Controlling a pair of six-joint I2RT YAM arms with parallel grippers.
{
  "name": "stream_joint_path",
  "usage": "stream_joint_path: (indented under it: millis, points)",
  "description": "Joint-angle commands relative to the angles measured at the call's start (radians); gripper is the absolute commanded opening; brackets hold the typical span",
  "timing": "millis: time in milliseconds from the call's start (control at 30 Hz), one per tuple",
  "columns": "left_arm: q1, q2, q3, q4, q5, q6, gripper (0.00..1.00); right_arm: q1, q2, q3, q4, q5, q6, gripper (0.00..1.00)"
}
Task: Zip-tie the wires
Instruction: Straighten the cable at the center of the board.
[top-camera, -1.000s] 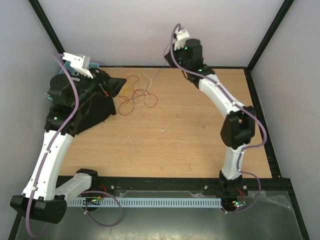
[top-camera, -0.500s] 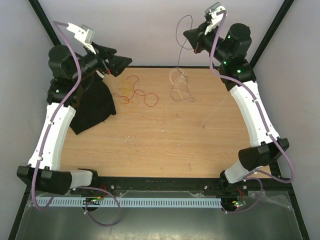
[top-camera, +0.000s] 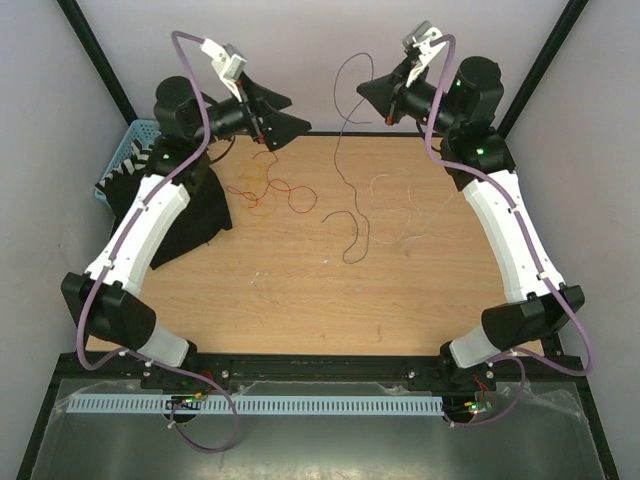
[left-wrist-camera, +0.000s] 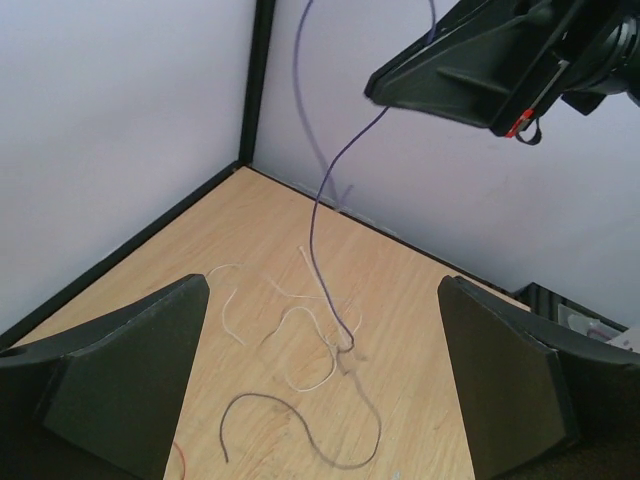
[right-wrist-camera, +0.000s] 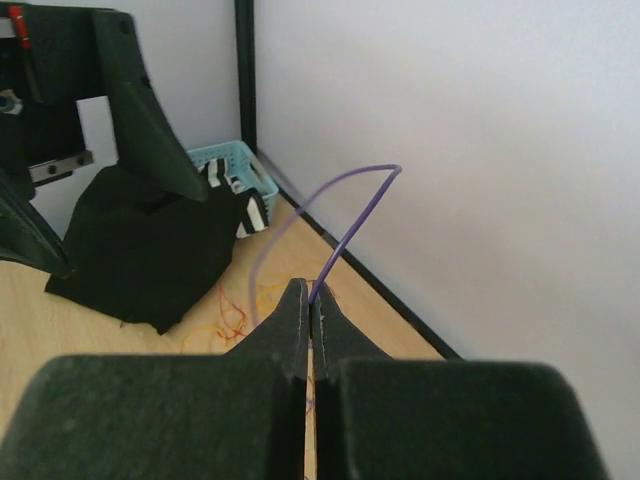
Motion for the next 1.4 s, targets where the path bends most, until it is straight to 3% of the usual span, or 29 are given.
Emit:
stream_joint_path:
  millis: [0,300,367,433,500,600,633,667,767,967,1067,1233,1367]
  points:
    - [-0.046,0.022,0.058,0.09,0.02,-0.001,0.99,-0.001,-0.06,-0.033,0.0,-0.086,0.015,0.0]
    - [-0.129,0.12,0.098,0.125,-0.076,-0.008,0.98,-0.001,-0.108,-0.103,0.001,-0.13,0.018,0.0]
    - [-0.137,0.151,0.119,0.134,-0.079,-0.023,0.92,-0.001,-0.115,-0.114,0.002,-0.137,0.021,0.0]
    - [-0.143,0.181,0.143,0.144,-0.072,-0.038,0.8,-0.001,-0.125,-0.127,0.003,-0.138,0.02,0.0]
    - [-0.15,0.206,0.164,0.154,-0.067,-0.048,0.61,-0.001,-0.138,-0.143,0.006,-0.138,0.018,0.0]
    - [-0.161,0.228,0.175,0.169,-0.056,-0.06,0.24,-0.002,-0.159,-0.171,0.011,-0.107,0.015,0.0]
    - [-0.161,0.229,0.175,0.173,-0.055,-0.06,0.05,-0.001,-0.164,-0.18,0.011,-0.085,0.014,0.0]
    - [-0.161,0.225,0.173,0.176,-0.059,-0.058,0.0,-0.001,-0.17,-0.189,0.01,-0.058,0.014,0.0]
    - [-0.152,0.194,0.158,0.171,-0.106,-0.051,0.0,-0.01,-0.19,-0.196,-0.024,0.069,-0.007,0.0]
    - [-0.124,0.111,0.167,0.123,-0.099,-0.075,0.0,-0.017,-0.21,-0.094,-0.137,0.594,-0.143,0.0]
    - [-0.145,0.079,0.16,0.116,-0.048,-0.092,0.0,-0.017,-0.207,-0.014,-0.16,0.775,-0.229,0.0]
    - [-0.241,0.03,0.114,0.116,-0.04,-0.059,0.0,-0.017,-0.259,0.034,-0.161,0.902,-0.351,0.0]
    - [-0.323,0.023,0.113,0.117,-0.039,-0.042,0.0,-0.017,-0.341,-0.009,-0.194,0.749,-0.384,0.0]
